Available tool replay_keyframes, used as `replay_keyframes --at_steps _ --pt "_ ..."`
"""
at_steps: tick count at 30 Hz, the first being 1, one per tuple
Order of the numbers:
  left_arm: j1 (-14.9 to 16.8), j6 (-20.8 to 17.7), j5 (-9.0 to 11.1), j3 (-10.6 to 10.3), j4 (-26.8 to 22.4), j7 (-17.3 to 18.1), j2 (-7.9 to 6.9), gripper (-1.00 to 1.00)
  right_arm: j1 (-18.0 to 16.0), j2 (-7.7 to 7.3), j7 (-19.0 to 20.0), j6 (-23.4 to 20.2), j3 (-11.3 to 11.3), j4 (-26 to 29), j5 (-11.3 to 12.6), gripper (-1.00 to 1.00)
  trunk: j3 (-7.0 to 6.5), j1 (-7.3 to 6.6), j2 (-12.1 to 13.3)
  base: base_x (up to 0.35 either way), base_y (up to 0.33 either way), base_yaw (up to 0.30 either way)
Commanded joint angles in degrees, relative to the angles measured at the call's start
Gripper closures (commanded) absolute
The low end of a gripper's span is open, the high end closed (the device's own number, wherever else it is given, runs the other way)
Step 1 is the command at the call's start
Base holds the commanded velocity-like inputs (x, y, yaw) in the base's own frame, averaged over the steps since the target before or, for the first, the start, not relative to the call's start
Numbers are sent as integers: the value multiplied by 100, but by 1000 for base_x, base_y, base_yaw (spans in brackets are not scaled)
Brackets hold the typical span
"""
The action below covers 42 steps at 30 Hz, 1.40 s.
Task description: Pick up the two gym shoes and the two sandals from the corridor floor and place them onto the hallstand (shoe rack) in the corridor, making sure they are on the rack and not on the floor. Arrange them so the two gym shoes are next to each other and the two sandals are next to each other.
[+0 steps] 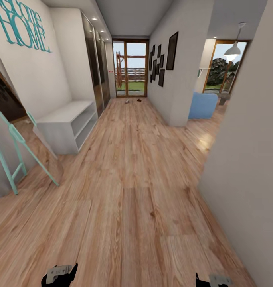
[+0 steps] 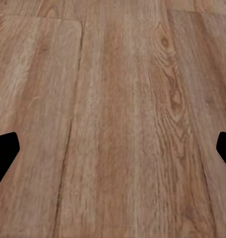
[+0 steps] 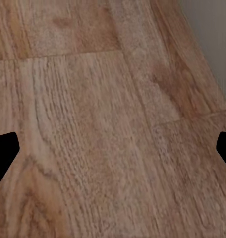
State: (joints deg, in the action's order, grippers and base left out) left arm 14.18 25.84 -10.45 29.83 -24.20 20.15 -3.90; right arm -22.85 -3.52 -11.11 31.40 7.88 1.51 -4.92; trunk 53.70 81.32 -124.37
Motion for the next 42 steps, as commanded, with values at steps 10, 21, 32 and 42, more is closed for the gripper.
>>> replay_keyframes --at_steps 10,21,32,42 --pt "6 25 -57 49 7 33 5 -100 0 0 -22 15 38 -5 -53 -100 5 3 -2 339 0 0" --pt "6 26 -57 50 4 33 7 -100 0 0 -22 15 38 -6 -51 -100 5 3 -2 339 0 0" --pt "6 26 -54 49 4 33 8 -100 0 0 -23 15 38 -5 -53 -100 5 3 -2 339 0 0" --pt "6 26 -54 49 3 33 4 -100 0 0 -21 15 38 -6 -53 -100 5 3 -2 339 0 0"
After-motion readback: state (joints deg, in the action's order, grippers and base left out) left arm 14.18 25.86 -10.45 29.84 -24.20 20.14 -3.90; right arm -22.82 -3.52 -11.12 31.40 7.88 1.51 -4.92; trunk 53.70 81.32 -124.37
